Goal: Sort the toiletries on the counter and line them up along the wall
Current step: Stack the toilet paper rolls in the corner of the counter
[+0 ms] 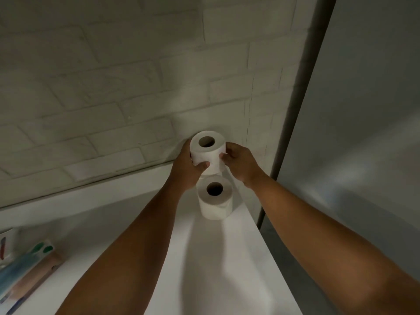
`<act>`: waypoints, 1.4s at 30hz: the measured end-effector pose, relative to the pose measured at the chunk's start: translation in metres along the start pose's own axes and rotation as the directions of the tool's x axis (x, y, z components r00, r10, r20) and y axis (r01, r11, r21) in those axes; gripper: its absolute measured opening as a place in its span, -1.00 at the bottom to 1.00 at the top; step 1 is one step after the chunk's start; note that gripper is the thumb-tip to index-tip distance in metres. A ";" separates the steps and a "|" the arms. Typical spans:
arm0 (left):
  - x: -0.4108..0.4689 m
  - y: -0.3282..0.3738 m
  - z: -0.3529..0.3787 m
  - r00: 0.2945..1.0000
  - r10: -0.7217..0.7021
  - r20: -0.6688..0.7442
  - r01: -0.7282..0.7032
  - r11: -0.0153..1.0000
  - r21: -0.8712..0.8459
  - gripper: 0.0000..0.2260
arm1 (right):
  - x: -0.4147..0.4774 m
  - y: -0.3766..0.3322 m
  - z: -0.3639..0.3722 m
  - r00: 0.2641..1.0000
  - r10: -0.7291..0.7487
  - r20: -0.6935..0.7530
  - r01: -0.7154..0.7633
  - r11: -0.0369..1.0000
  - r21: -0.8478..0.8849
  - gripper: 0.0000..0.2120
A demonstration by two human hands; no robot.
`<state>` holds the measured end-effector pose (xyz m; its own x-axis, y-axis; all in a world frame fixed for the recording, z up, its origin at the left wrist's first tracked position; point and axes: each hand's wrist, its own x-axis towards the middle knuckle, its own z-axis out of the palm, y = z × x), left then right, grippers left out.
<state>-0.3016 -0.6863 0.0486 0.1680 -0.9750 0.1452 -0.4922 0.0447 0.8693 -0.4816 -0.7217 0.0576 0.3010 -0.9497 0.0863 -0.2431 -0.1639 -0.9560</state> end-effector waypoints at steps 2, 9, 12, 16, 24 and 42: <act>0.000 -0.006 0.004 1.000 -0.025 0.001 0.025 1.000 -0.006 -0.31 | 0.003 0.007 0.003 1.000 0.024 0.007 -0.024 1.000 0.004 -0.70; -0.003 -0.009 0.017 0.996 -0.085 -0.036 0.081 0.993 -0.089 -0.26 | 0.006 0.023 0.007 0.991 0.131 0.033 -0.135 0.972 0.193 -0.70; -0.002 -0.009 0.018 0.994 -0.102 -0.026 0.099 0.988 -0.118 -0.24 | 0.003 0.016 0.009 0.990 0.126 0.066 -0.137 0.968 0.208 -0.69; 0.004 -0.015 0.017 0.994 -0.110 0.001 0.108 0.982 -0.155 -0.23 | -0.001 0.010 0.011 0.992 0.090 0.093 -0.099 0.990 0.099 -0.66; -0.012 -0.004 0.006 0.976 -0.214 -0.051 0.206 0.970 -0.126 -0.27 | -0.011 0.002 0.012 0.998 0.062 -0.006 -0.062 0.995 -0.081 -0.65; -0.235 -0.020 -0.157 0.971 -0.009 -0.240 0.015 1.000 0.022 -0.65 | -0.156 -0.086 0.163 0.955 -0.287 0.075 0.294 0.951 -0.100 -0.70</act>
<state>-0.1971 -0.4243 0.0716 0.3726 -0.8946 0.2466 -0.5084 0.0255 0.8607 -0.3569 -0.5163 0.0807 0.4264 -0.8399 0.3358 -0.2353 -0.4614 -0.8554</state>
